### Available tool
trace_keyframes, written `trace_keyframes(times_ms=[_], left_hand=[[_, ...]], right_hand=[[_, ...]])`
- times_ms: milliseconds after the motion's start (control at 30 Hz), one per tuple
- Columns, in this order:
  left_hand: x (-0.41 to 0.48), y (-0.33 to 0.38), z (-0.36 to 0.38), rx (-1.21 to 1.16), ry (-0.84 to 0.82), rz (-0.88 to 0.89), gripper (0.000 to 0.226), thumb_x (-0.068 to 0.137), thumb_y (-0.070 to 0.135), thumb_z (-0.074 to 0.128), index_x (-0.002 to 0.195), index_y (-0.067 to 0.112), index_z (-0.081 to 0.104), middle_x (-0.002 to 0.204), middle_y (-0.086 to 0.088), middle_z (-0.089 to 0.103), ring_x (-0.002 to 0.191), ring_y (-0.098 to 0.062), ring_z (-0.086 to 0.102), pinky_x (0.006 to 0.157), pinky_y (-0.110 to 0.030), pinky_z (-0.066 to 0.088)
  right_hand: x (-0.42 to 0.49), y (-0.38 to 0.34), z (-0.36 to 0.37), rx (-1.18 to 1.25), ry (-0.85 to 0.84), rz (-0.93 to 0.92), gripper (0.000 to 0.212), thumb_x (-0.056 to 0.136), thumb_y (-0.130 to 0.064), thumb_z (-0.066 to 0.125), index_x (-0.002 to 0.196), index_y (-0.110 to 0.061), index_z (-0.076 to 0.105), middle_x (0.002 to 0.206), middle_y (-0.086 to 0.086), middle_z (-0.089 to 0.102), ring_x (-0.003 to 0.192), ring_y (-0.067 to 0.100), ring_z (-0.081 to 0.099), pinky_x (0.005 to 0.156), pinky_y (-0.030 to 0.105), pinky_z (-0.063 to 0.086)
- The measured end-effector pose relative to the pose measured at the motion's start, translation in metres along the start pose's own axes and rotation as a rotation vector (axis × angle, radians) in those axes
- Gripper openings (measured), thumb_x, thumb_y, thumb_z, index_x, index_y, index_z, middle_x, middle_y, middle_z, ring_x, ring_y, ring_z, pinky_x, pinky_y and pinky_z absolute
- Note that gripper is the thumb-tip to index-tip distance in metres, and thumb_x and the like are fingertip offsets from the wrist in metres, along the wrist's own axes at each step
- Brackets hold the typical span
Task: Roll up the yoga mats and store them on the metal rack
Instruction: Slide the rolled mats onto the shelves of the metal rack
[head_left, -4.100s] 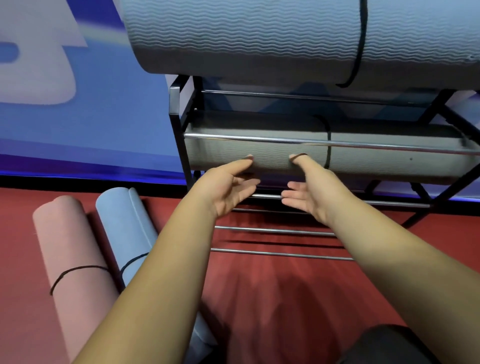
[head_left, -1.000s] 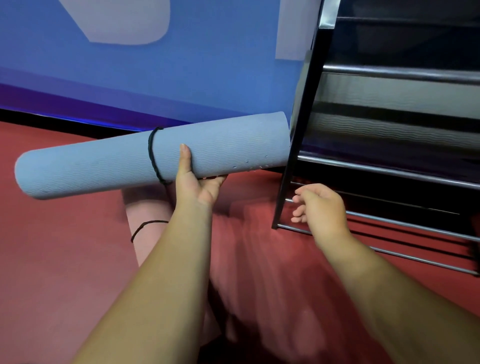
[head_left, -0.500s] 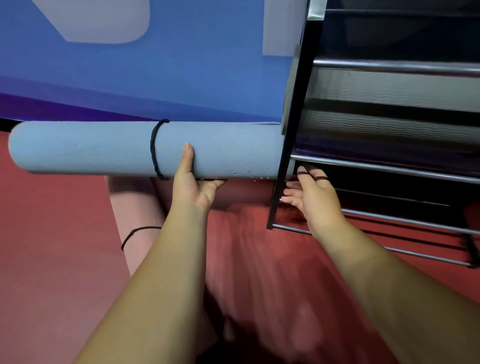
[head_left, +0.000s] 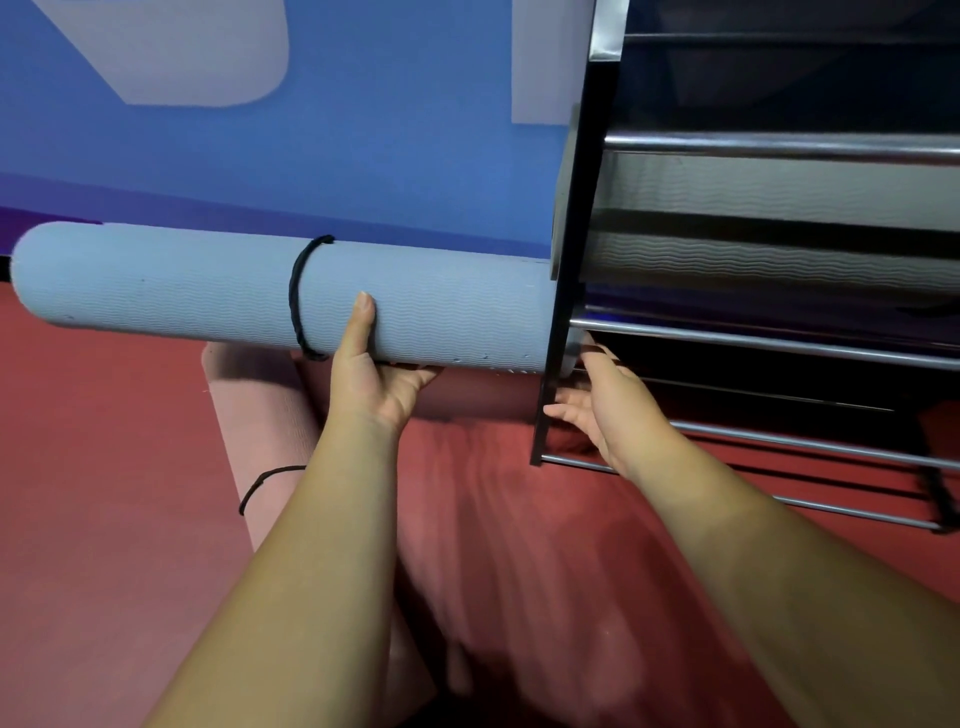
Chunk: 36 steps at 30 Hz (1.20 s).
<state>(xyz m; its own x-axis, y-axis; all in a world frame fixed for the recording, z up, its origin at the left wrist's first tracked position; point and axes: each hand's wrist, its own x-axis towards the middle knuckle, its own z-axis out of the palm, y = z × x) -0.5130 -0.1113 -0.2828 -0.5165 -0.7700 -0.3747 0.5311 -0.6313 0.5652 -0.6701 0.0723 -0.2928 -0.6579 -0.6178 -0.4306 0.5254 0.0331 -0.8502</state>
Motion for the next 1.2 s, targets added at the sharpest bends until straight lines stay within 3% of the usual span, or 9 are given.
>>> trace_keyframes(times_ms=[167, 400, 500, 600, 800, 933, 1000, 1067, 1200], left_hand=[[-0.004, -0.006, 0.019, 0.128, 0.071, -0.039, 0.053, 0.089, 0.048, 0.082, 0.133, 0.023, 0.065, 0.122, -0.005, 0.079, 0.119, -0.033, 0.072, 0.096, -0.072, 0.055], [-0.006, -0.025, 0.037, 0.126, 0.172, -0.087, 0.07, 0.076, 0.052, 0.093, 0.133, 0.025, 0.063, 0.125, -0.006, 0.076, 0.11, -0.035, 0.074, 0.093, -0.073, 0.055], [-0.014, -0.039, 0.049, 0.094, 0.139, -0.133, 0.066, 0.079, 0.051, 0.092, 0.131, 0.023, 0.064, 0.121, -0.008, 0.078, 0.108, -0.036, 0.075, 0.094, -0.072, 0.056], [-0.022, -0.055, 0.053, 0.108, 0.087, -0.196, 0.061, 0.085, 0.057, 0.084, 0.133, 0.024, 0.064, 0.125, -0.006, 0.075, 0.113, -0.033, 0.071, 0.104, -0.062, 0.054], [-0.018, -0.068, 0.018, 0.123, -0.03, -0.309, 0.131, 0.061, 0.092, 0.076, 0.161, 0.017, 0.039, 0.165, -0.015, 0.038, 0.15, -0.046, 0.042, 0.111, -0.071, 0.043], [-0.016, -0.061, -0.011, 0.094, 0.003, -0.253, 0.101, 0.073, 0.094, 0.058, 0.136, 0.017, 0.041, 0.138, -0.018, 0.047, 0.14, -0.047, 0.049, 0.115, -0.07, 0.039], [-0.01, -0.048, -0.013, 0.041, 0.042, -0.132, 0.094, 0.085, 0.087, 0.056, 0.146, 0.018, 0.037, 0.142, -0.012, 0.046, 0.143, -0.039, 0.045, 0.121, -0.063, 0.036], [-0.004, -0.033, 0.002, 0.005, 0.047, -0.038, 0.095, 0.09, 0.08, 0.061, 0.159, 0.02, 0.038, 0.163, -0.005, 0.043, 0.151, -0.03, 0.043, 0.125, -0.061, 0.031], [0.006, -0.024, 0.024, 0.114, 0.061, -0.022, 0.07, 0.085, 0.07, 0.076, 0.142, 0.032, 0.061, 0.14, 0.002, 0.069, 0.126, -0.024, 0.066, 0.118, -0.065, 0.038]], right_hand=[[0.005, 0.001, -0.001, 0.109, 0.071, 0.053, 0.051, 0.112, -0.053, 0.046, 0.149, -0.019, 0.056, 0.139, 0.012, 0.066, 0.079, 0.026, 0.08, 0.062, 0.036, 0.063], [0.006, -0.004, -0.011, 0.189, 0.087, 0.012, 0.07, 0.082, -0.062, 0.079, 0.142, -0.03, 0.064, 0.157, 0.004, 0.056, 0.128, 0.034, 0.068, 0.119, 0.051, 0.048], [0.01, -0.012, -0.014, 0.293, 0.16, -0.019, 0.044, 0.094, -0.042, 0.077, 0.134, -0.026, 0.067, 0.145, 0.008, 0.065, 0.121, 0.04, 0.07, 0.11, 0.057, 0.054], [0.008, -0.023, -0.021, 0.5, 0.22, -0.001, 0.043, 0.091, -0.028, 0.077, 0.131, -0.016, 0.069, 0.131, 0.018, 0.072, 0.111, 0.045, 0.074, 0.095, 0.07, 0.058], [-0.012, -0.039, -0.051, 0.565, 0.367, -0.002, 0.042, 0.088, -0.033, 0.083, 0.123, -0.018, 0.067, 0.129, 0.016, 0.065, 0.111, 0.048, 0.066, 0.085, 0.07, 0.062], [-0.017, -0.051, -0.078, 0.583, 0.454, -0.037, 0.049, 0.086, -0.042, 0.082, 0.127, -0.02, 0.066, 0.131, 0.014, 0.064, 0.109, 0.049, 0.067, 0.078, 0.07, 0.063], [-0.019, -0.053, -0.091, 0.593, 0.493, -0.051, 0.051, 0.085, -0.045, 0.081, 0.126, -0.021, 0.065, 0.131, 0.014, 0.064, 0.108, 0.048, 0.066, 0.078, 0.071, 0.062], [-0.022, -0.054, -0.1, 0.591, 0.495, -0.064, 0.049, 0.086, -0.045, 0.08, 0.126, -0.021, 0.066, 0.13, 0.013, 0.065, 0.108, 0.046, 0.067, 0.079, 0.072, 0.062], [-0.022, -0.052, -0.1, 0.568, 0.5, -0.075, 0.057, 0.082, -0.048, 0.083, 0.127, -0.021, 0.061, 0.138, 0.014, 0.061, 0.113, 0.045, 0.068, 0.079, 0.067, 0.064]])
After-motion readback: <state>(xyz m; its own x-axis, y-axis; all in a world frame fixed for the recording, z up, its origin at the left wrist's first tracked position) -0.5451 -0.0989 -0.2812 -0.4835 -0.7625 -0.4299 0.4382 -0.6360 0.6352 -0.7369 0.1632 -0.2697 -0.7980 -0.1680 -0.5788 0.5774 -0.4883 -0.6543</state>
